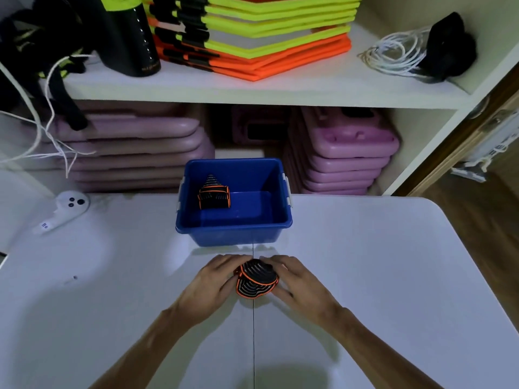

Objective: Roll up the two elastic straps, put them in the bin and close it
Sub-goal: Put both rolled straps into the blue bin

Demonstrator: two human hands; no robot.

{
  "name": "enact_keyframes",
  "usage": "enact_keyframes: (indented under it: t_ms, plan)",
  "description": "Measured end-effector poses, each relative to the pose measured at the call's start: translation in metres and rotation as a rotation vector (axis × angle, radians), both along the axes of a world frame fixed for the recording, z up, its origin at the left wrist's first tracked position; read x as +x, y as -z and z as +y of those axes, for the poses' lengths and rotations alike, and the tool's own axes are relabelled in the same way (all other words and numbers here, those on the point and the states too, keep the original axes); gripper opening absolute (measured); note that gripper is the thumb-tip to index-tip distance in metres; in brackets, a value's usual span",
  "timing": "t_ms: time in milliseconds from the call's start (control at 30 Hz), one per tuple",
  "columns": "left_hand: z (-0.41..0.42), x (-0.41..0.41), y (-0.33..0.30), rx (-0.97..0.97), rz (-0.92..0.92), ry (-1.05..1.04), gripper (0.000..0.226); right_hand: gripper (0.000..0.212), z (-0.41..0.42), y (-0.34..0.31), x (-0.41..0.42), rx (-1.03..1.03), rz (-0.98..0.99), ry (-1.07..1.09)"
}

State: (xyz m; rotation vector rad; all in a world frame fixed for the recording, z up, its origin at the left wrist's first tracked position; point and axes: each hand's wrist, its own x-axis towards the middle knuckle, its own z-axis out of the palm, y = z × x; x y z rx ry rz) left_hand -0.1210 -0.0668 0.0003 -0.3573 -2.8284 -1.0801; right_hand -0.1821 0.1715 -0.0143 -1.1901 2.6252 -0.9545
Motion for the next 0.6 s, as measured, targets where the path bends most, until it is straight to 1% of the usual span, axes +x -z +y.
enact_keyframes:
  t_ms: [67, 133, 233, 300, 400, 433, 500, 600]
  plan:
    - [-0.007, -0.001, -0.022, 0.01, 0.061, -0.031, 0.042, 0.05, -0.007, -0.02, -0.008, -0.047, 0.144, -0.019]
    - [-0.015, -0.007, -0.043, -0.028, 0.173, -0.045, 0.044, 0.048, -0.017, -0.043, -0.02, -0.12, 0.268, -0.022]
    - [-0.032, -0.029, -0.065, -0.105, 0.308, -0.049, 0.047, 0.044, -0.035, -0.073, -0.045, -0.16, 0.353, -0.002]
    - [-0.048, -0.051, -0.069, -0.136, 0.348, -0.098, 0.05, 0.046, -0.049, -0.083, -0.065, -0.111, 0.327, 0.033]
    - [-0.076, -0.086, -0.062, -0.22, 0.335, -0.232, 0.051, 0.055, -0.068, -0.084, -0.097, 0.008, 0.24, 0.08]
    - [-0.086, -0.096, -0.058, -0.266, 0.314, -0.272, 0.052, 0.057, -0.074, -0.083, -0.107, 0.042, 0.207, 0.087]
    - [-0.102, -0.114, -0.046, -0.321, 0.231, -0.312, 0.055, 0.052, -0.086, -0.079, -0.123, 0.132, 0.151, 0.091]
    - [-0.117, -0.127, -0.026, -0.333, 0.122, -0.276, 0.055, 0.046, -0.103, -0.069, -0.14, 0.318, 0.088, 0.115]
